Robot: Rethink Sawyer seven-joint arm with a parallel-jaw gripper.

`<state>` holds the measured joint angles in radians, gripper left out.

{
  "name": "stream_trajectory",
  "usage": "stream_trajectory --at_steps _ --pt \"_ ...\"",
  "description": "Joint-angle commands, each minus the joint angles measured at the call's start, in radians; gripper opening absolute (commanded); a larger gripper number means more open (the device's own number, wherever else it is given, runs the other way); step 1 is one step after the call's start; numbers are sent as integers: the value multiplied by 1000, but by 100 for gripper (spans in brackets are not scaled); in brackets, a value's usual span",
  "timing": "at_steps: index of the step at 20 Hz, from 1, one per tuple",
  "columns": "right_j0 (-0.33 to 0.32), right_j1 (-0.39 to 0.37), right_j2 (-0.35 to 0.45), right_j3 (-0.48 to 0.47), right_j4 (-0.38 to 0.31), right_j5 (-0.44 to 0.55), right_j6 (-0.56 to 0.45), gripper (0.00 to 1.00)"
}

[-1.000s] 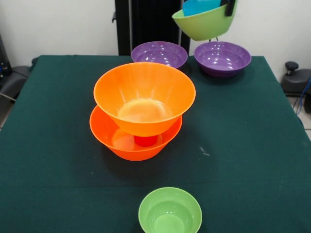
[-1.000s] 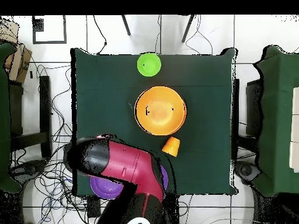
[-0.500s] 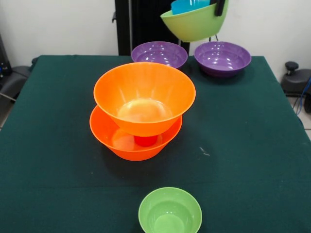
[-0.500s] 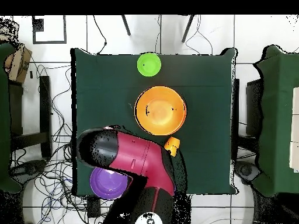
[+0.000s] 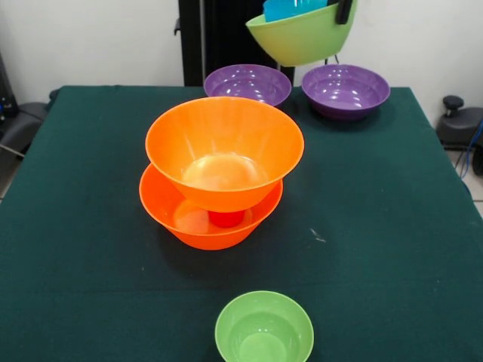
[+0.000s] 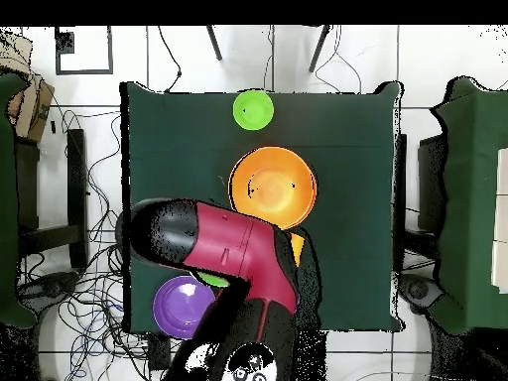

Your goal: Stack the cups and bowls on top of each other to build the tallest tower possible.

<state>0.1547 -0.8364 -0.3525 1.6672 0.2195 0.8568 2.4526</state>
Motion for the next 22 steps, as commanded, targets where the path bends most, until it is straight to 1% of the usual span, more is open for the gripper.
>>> stream_trajectory --at_steps 1,8,14,17,20,22 --pt "29 60 108 -153 -100 137 -14 0" --pt "43 50 144 -206 -113 193 -70 0" --pt "46 77 174 -240 -124 199 -82 0" --pt "41 75 185 -239 -128 206 -87 0" --pt "31 66 179 -234 -139 211 -88 0" --pt "16 77 174 -258 -152 221 -97 0"
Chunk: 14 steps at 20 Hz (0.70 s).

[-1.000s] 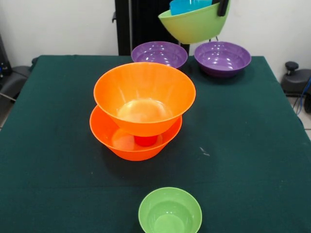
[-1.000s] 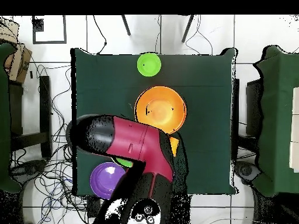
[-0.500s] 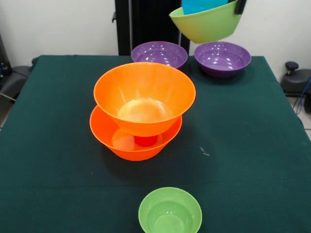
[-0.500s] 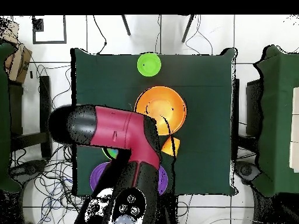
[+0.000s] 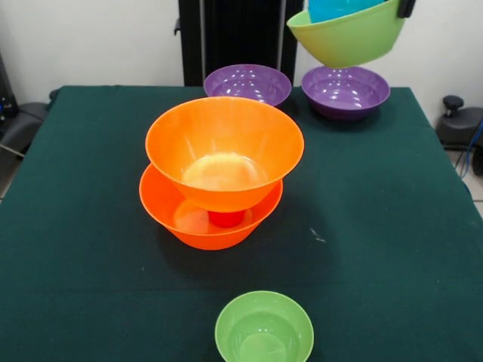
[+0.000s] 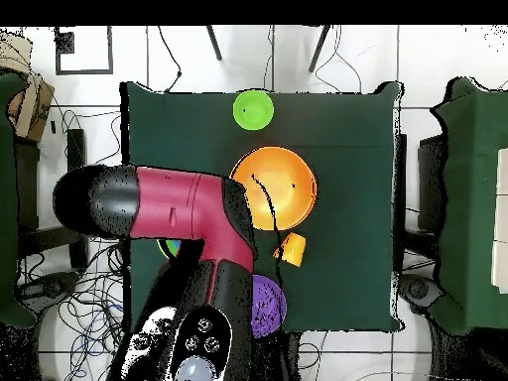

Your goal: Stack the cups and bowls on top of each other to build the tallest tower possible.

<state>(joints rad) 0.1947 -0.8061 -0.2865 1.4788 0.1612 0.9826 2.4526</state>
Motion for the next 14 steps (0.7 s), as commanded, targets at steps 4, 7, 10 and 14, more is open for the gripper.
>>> stream_trajectory --at_steps 4,7,10,14 --pt "-65 57 112 -70 -107 77 -142 0" --pt "-92 48 112 -60 -119 71 -179 0" --pt "-122 39 127 -47 -124 62 -208 0" --pt "-135 38 144 -42 -138 44 -213 0"
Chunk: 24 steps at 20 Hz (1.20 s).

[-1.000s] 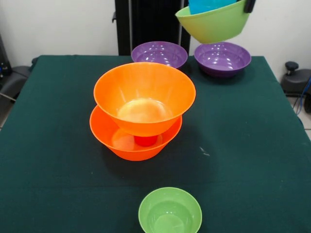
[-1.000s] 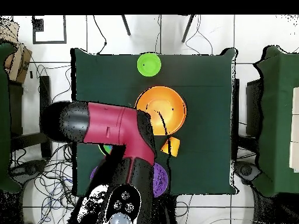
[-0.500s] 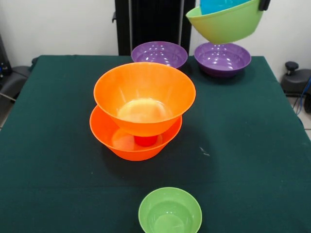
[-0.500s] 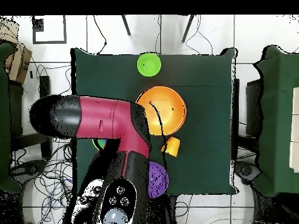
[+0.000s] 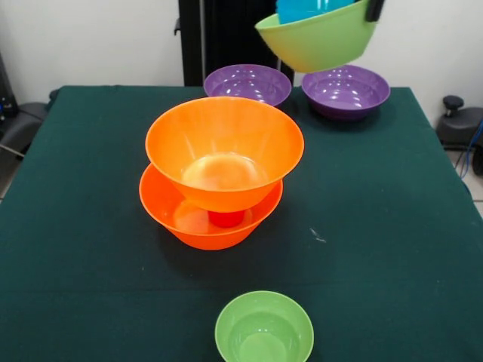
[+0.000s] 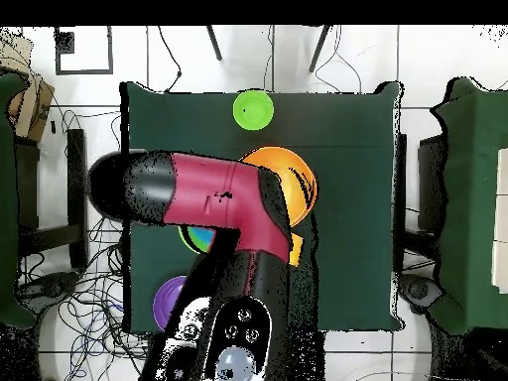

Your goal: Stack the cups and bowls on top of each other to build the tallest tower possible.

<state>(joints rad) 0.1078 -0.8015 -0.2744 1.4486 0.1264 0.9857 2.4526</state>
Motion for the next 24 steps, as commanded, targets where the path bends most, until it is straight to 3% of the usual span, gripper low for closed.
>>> stream_trajectory --at_steps 1,12,24 --pt "-53 34 138 -13 -109 37 -218 0" --pt "-110 32 209 -7 -160 0 -249 0" --pt "-147 24 264 -42 -198 47 -244 0"
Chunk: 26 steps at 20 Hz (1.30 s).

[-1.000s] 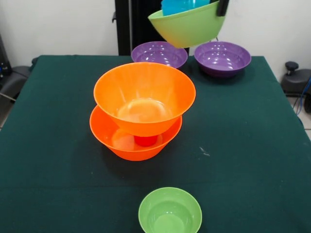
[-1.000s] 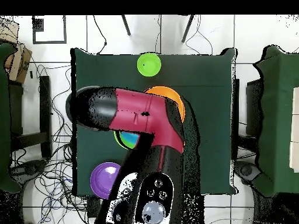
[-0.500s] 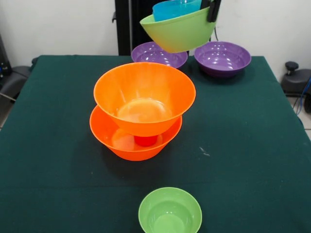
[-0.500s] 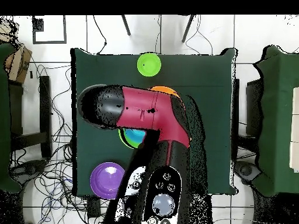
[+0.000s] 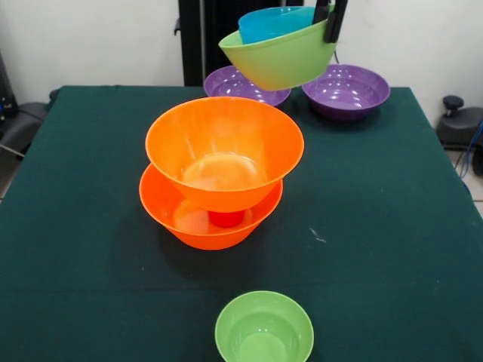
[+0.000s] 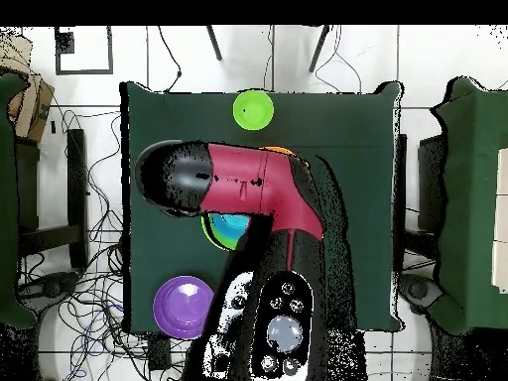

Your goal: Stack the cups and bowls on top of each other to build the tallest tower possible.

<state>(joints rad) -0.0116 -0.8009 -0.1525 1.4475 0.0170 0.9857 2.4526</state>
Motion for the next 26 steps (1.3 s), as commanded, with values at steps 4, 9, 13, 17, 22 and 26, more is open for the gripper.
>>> stream_trajectory --at_steps 4,9,13,17,22,26 --pt "-46 24 161 -47 -103 49 -251 0" --pt "-63 21 182 -60 -118 70 -250 0" --pt "-73 24 198 -74 -129 81 -243 0" --pt "-86 31 211 -87 -136 86 -243 0" --pt "-94 30 222 -96 -148 95 -240 0" --pt "-104 30 232 -97 -157 90 -245 0"
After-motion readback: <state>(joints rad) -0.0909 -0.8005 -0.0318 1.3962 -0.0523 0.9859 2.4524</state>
